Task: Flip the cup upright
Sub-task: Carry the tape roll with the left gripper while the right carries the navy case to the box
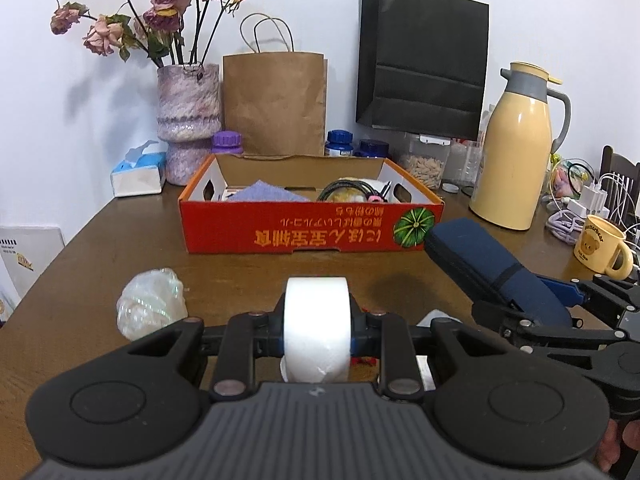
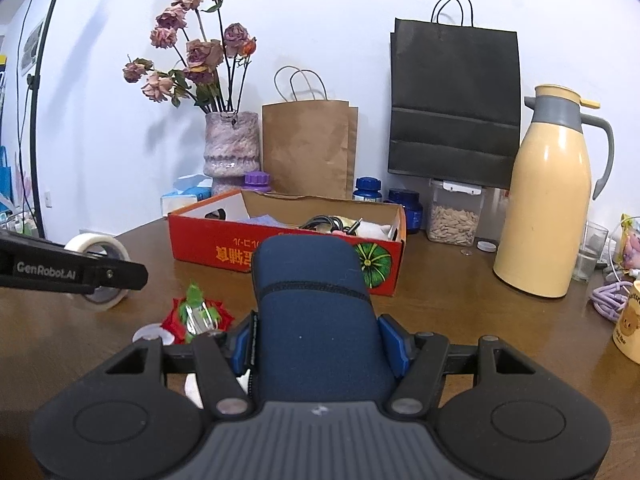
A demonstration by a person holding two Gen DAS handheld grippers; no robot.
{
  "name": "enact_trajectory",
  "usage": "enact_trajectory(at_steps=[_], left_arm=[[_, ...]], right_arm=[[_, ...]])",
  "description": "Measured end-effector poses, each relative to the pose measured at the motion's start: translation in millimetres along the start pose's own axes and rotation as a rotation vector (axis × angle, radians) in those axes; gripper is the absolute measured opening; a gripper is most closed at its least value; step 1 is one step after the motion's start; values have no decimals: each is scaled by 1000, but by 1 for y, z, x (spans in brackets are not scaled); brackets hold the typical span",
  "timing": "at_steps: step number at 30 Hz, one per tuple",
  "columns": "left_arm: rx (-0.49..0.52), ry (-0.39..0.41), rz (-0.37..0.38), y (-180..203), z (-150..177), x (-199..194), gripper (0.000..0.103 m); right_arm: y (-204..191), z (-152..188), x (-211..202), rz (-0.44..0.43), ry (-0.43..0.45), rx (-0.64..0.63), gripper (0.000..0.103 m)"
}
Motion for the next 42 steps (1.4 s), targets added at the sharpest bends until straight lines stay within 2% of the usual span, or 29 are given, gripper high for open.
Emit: enact_trajectory(at_steps=[22,42], left_arm=[[-43,55,-7,-11,-53,29,25],[-129,104,-34,-31,-105,76,25]], right_arm=[[-15,-49,44,-11,34,16,62],[-17,-96,103,-26,66,59,62]])
Point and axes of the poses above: each gripper's, at about its wrist camera, not at the fingertips, and x roughly the way its jaws point, y to its right, z to its underside, the point moved 7 cm from there along x, roughly the way its jaws point, and after that the axes turned 3 degrees about -x, right-handed, at the moved point
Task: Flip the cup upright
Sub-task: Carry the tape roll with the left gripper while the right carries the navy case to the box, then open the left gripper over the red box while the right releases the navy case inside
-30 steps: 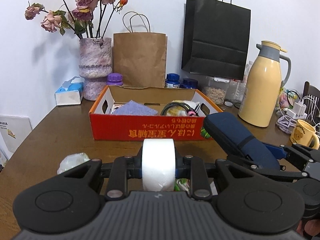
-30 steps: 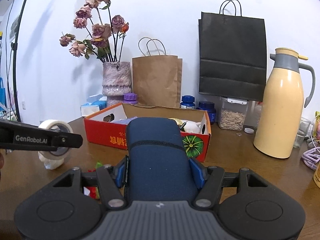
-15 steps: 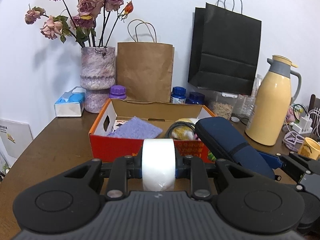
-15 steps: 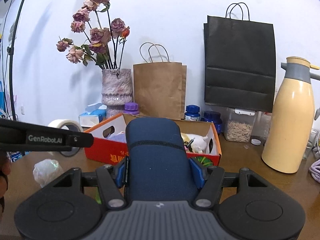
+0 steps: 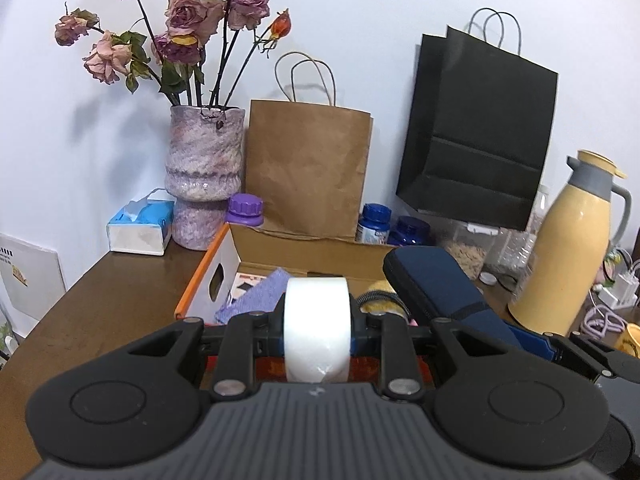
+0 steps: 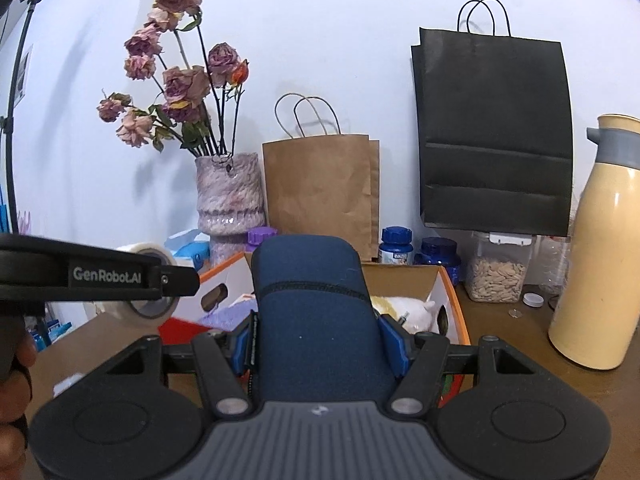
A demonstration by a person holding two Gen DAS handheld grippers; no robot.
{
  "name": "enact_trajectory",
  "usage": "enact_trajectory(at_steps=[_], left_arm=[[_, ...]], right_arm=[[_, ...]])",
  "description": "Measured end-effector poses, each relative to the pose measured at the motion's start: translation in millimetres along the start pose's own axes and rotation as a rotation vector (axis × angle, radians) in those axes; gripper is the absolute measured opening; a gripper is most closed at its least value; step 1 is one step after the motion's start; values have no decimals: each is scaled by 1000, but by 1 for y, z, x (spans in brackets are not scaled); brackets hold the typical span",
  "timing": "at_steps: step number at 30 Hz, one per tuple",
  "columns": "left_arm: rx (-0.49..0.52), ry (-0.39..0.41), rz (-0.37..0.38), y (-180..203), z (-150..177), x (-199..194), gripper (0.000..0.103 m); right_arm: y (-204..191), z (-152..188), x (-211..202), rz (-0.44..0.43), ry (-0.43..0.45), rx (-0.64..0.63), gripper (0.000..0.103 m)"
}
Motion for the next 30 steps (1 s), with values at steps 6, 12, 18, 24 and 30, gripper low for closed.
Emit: enact_trajectory(at_steps=[6,12,18,24,30], left_arm=[[-21,-2,-9,-4,-11,22,25],[-25,-9,-22,-7,-20,46,25],[-29,-13,-44,-14,-27,71,25],[-26,-32,-75,-23,-30,98,25],[-12,-53,-106,-28,-28,121,25]], right_arm=[[4,-12,23,-6,-4,4,62],[7,-20,48,-13,-15,7,62],[8,-29,75,-6,-25,-14,62],[9,-36,101,-4,-43,-34,62],[11,-36,122,7,-67,-51,62]])
Point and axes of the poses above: each gripper's, at about its wrist camera, not at the fingertips, and x roughly the way its jaws point, y to its right, z to its underside, the point moved 7 cm from there along x, roughly the way its jaws point, and after that the axes turned 3 degrees about -x, right-handed, at the moved point
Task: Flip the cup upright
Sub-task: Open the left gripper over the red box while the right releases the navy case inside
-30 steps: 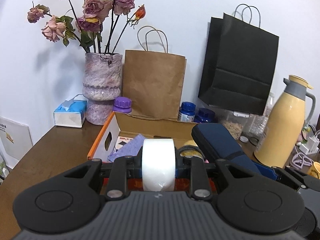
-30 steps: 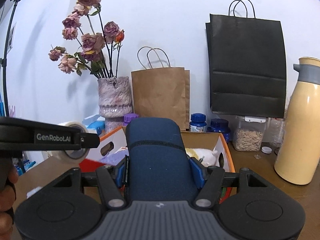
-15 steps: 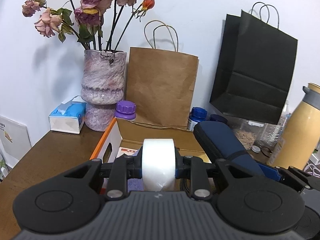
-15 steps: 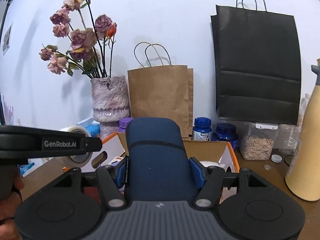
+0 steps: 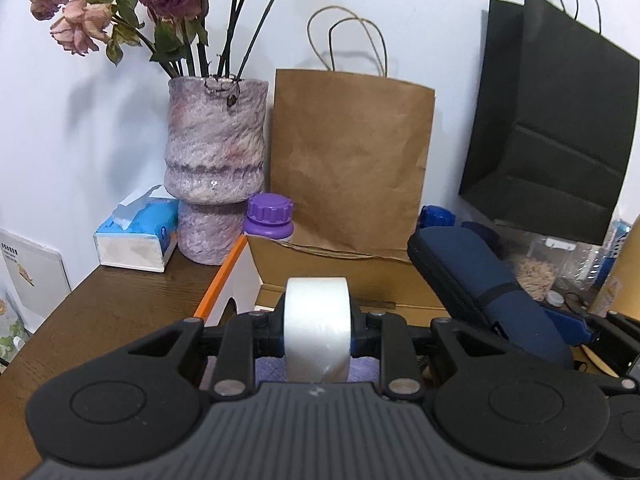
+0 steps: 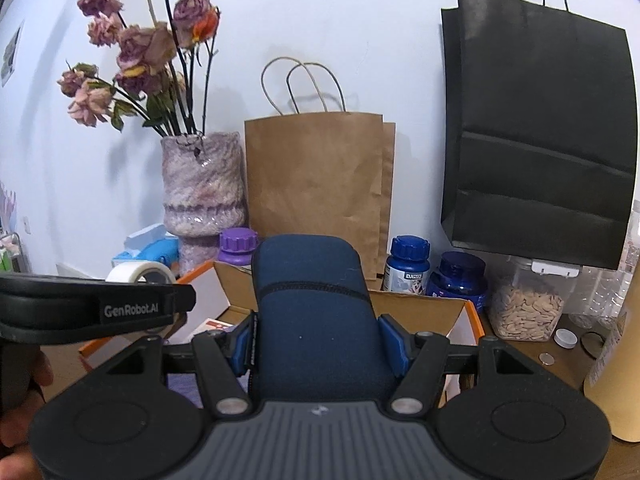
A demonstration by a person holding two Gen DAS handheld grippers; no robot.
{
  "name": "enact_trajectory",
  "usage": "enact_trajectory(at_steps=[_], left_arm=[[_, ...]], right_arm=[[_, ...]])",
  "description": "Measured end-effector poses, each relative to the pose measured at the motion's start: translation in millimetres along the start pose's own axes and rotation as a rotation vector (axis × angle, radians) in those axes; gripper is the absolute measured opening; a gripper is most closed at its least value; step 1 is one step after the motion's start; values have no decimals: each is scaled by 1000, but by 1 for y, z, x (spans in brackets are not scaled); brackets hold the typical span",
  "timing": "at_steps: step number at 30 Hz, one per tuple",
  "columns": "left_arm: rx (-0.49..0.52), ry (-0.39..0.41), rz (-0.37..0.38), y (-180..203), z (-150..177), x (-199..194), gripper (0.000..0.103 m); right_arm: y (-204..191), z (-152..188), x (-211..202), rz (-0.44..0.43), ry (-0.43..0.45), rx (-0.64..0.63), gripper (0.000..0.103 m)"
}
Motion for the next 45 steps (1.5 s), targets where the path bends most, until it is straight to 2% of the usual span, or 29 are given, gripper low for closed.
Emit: enact_trajectory(at_steps=[8,10,11,12,13,15,17,20,29,45], left_arm=[[13,-41,-33,-4,5,24,26],[17,-57,-35,-5,6,26,41],[20,-61,-38,-6,7,26,61],[24,-54,-45,-6,7,25,76],[28,-45,-53,-6,6,24,80],[30,-34,-58,-7,4,21,95],[20,-26,-57,-9,2,19,103],[15,-23,-56,-9,1,17,103],[8,-18,-64,-10,-1,8,103],[35,9,-46,-3,6,-30,103]], right_arm=[[3,8,17,20,-29,-14,62],[5,12,21,30,-47,-19,63],[6,14,22,27,-56,-17,64],[6,15,23,26,-62,-16,64],[7,15,22,32,-57,-17,67],[9,14,20,47,-48,-16,92],[10,12,16,55,-37,-15,97],[13,11,15,62,-42,-10,103],[14,8,3,46,-30,6,103],[9,15,-35,30,-11,-11,103]])
Point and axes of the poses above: each gripper's, at about its wrist camera, not at the fingertips, and x roughly the way its jaws point, y to its right, z to its underside, the point moved 7 cm from there along x, roughly the way its jaws point, and after that the axes turned 3 degrees about -x, right-handed, at the moved point
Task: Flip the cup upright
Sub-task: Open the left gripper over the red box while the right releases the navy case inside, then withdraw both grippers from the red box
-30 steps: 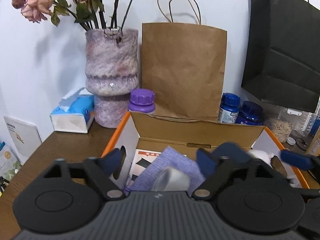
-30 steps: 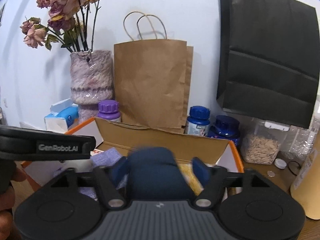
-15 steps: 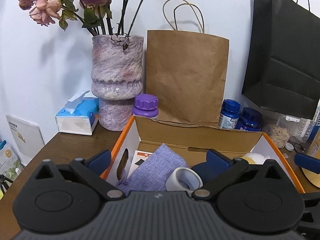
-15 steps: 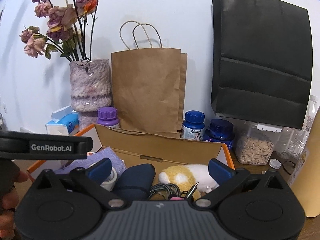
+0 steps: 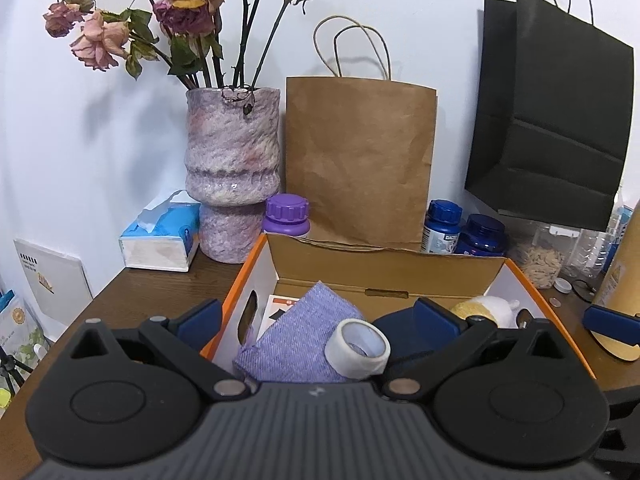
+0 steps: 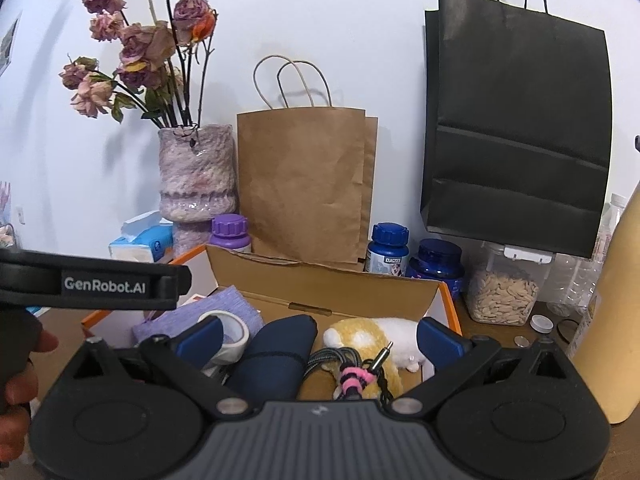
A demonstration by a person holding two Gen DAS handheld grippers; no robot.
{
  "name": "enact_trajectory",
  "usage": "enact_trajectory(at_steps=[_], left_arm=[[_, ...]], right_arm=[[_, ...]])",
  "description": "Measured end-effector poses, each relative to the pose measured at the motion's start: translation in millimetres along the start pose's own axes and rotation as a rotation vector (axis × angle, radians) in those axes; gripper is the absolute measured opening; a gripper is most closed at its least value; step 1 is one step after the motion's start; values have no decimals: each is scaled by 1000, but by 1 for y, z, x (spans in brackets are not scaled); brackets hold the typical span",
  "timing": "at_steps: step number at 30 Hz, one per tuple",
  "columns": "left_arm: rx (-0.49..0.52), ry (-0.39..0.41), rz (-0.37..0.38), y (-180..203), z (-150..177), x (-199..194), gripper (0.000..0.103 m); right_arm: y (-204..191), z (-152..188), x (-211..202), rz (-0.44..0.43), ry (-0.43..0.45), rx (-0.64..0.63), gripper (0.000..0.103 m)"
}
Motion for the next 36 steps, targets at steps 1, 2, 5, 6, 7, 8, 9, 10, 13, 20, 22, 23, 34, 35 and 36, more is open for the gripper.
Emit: enact_trajectory(at_steps=[1,2,5,6,7,8,9,10,13,20,22,23,34,35,36], left_arm=[[0,0,1,0,1,-3,103],[0,0,2,0,2,-5,103],[0,0,3,-1,3,-8,103],[1,1,2,-2,4,-11,103],[2,2,2,-2,5,-14,103],[1,3,2,-3,7,-18,103],[1,4,2,-4,8,-22,103],[1,4,3,-4,9,-23,103],[4,6,6,-5,14,-34,103],[9,-6,16,-6,25,-56,103],[9,-8,17,-7,27,-60,103],[9,-8,16,-7,28,-63,103],[33,-13,11,-8,41,-93,103],[37,-13,12,-8,43,-96,103],[40,-15,13,-8,45,-99,103]], right_arm=[[-1,1,-2,0,1,-1,103],[-1,2,-6,-1,3,-2,103],[-2,4,-13,-5,5,-1,103],[-3,6,-16,-7,6,0,103],[-3,7,-19,-9,5,1,103],[-4,8,-21,-10,4,1,103],[-4,9,-24,-12,3,1,103],[-5,11,-26,-13,1,1,103],[-6,16,-33,-19,-5,3,103],[-7,27,-49,-25,-19,17,103],[-7,29,-54,-28,-24,22,103],[-7,31,-56,-28,-25,24,103],[-12,42,-85,-38,-32,25,103],[-12,44,-88,-38,-33,25,103],[-13,46,-92,-38,-34,24,103]])
Point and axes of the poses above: each gripper's, at about its wrist camera, not at the fingertips, and x roughly the way its jaws point, y to its right, z to its underside, the point moved 7 cm from there along x, roughly the way its jaws point, and after that the axes turned 3 degrees about -x, right-handed, at the moved point
